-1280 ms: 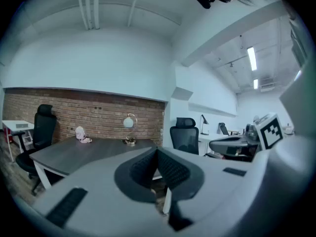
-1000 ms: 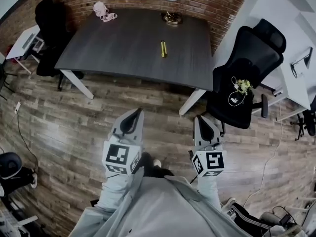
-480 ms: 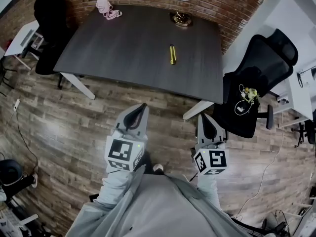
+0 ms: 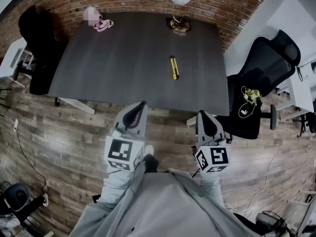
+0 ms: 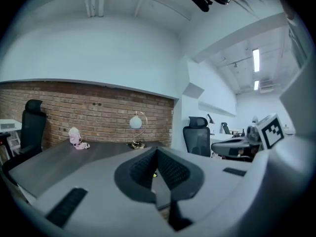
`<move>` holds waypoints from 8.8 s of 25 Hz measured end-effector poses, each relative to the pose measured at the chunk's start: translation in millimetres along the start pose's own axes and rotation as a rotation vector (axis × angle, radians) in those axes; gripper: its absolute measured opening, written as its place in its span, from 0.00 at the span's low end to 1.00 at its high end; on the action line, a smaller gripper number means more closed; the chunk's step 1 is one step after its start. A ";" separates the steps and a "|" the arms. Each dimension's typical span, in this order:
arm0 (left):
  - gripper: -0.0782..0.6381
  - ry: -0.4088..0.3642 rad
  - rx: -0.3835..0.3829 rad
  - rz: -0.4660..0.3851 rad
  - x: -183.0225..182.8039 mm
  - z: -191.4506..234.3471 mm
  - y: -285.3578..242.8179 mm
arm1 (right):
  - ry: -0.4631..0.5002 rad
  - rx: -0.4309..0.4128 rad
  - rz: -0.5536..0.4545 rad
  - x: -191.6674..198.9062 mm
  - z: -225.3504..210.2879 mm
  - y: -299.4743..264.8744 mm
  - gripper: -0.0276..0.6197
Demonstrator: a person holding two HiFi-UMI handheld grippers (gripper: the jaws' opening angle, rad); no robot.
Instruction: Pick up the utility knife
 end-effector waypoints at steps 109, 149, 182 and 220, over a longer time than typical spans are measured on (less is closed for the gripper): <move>0.13 0.043 -0.008 0.191 27.8 31.8 -327.0 | -0.092 -0.140 0.533 162.2 -161.5 -331.8 0.38; 0.13 0.052 -0.050 0.172 19.9 45.3 -329.8 | -0.161 -0.112 0.623 171.2 -175.9 -341.0 0.25; 0.13 -0.008 -0.014 0.030 -39.1 36.9 -328.5 | -0.053 0.002 0.234 18.4 -222.7 -303.3 0.25; 0.13 -0.026 -0.035 -0.009 -57.9 31.5 -312.6 | 0.060 0.013 -0.111 -101.3 -234.3 -200.9 0.25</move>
Point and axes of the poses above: the fingertips, and each gripper's own axes: y backward along the fingers, z to its left, x out of its underside, the point moved 5 cm from there along y, backward along the fingers, and after that the axes turned 14 degrees about -x, right-handed, at the moved point
